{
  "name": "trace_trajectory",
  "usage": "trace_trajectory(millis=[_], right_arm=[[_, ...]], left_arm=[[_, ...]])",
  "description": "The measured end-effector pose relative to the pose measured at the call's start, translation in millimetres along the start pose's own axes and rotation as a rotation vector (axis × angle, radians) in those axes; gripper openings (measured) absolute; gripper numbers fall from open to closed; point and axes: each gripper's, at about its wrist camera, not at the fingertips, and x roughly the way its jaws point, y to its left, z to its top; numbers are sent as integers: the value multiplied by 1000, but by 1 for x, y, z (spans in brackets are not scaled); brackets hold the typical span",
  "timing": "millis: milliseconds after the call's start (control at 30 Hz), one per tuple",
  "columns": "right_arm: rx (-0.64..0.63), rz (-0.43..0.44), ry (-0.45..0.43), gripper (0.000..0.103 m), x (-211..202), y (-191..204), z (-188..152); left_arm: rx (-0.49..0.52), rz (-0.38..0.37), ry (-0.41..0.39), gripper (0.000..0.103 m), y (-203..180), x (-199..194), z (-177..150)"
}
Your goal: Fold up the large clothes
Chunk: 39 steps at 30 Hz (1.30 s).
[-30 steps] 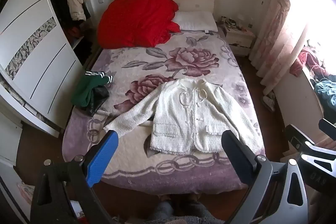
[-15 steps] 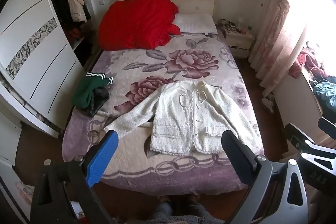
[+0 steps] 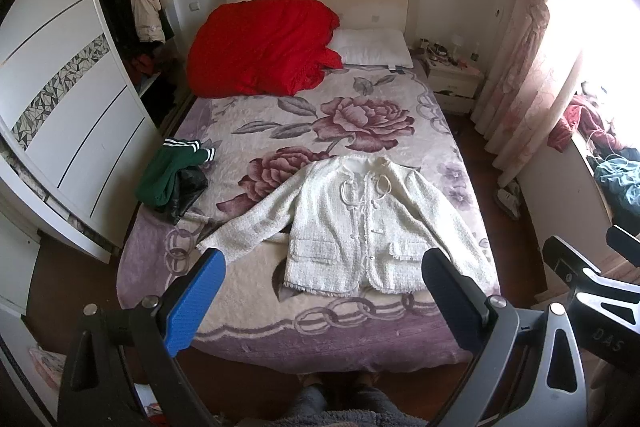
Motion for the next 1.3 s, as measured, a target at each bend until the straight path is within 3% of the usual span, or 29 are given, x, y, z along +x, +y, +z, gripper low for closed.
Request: trace_trajectory(millis=[1300], right_arm=[[5, -1, -19, 103, -17, 2, 7]], left_arm=[[-6, -5, -18, 100, -3, -13, 19]])
